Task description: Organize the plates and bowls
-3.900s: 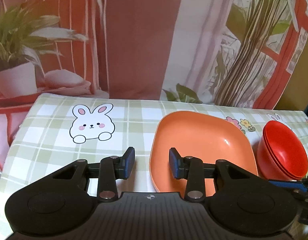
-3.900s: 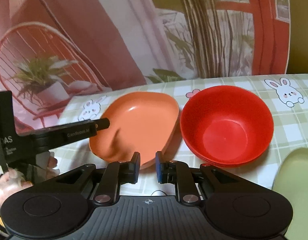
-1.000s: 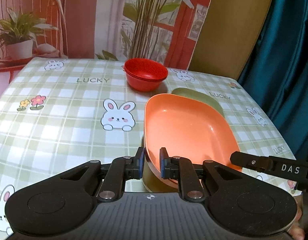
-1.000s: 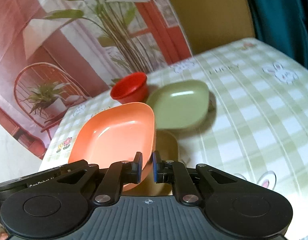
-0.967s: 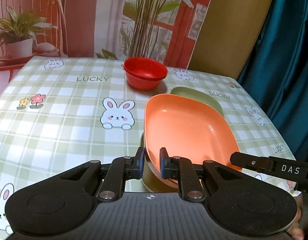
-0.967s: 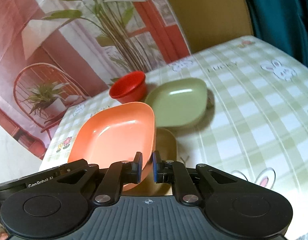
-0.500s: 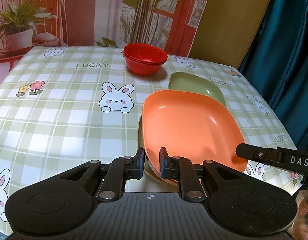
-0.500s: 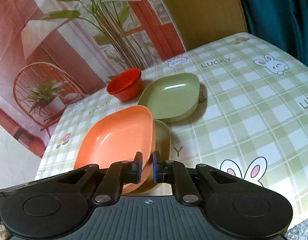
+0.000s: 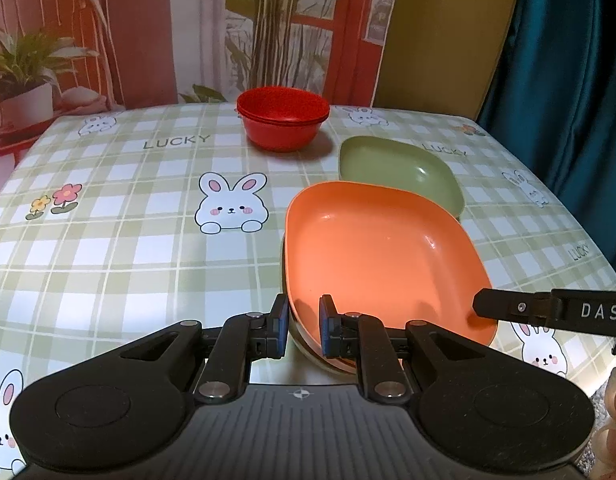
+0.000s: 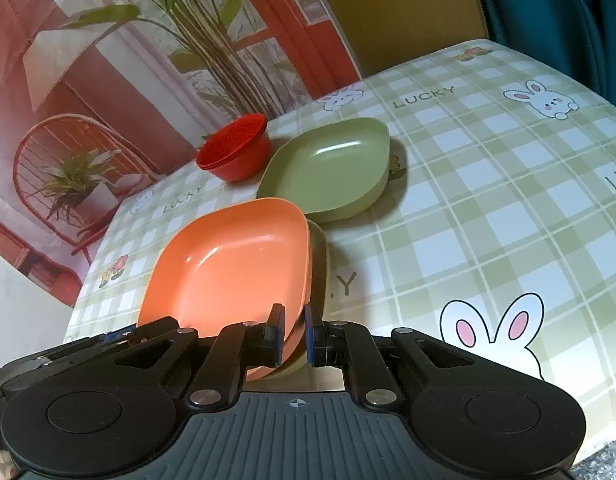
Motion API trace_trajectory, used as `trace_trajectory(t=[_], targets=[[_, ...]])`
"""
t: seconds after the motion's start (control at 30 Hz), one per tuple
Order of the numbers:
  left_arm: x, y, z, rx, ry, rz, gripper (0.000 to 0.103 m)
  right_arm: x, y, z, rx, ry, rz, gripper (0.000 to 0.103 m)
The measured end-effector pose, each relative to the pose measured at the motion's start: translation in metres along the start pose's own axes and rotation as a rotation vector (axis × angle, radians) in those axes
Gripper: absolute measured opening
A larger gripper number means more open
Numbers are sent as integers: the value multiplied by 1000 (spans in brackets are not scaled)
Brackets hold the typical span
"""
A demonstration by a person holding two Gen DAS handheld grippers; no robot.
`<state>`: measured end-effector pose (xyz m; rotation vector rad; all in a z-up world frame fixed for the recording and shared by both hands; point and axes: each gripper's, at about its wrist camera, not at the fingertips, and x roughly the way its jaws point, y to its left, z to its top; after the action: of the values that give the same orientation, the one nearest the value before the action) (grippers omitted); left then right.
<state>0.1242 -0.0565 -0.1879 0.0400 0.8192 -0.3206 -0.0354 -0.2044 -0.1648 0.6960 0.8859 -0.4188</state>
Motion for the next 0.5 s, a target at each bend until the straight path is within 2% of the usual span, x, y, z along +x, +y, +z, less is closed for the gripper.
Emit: trace_trajectory(t=[0.5], targets=[[10, 2, -2, -16, 12, -12, 18, 12, 2, 1, -36, 7, -22, 10]])
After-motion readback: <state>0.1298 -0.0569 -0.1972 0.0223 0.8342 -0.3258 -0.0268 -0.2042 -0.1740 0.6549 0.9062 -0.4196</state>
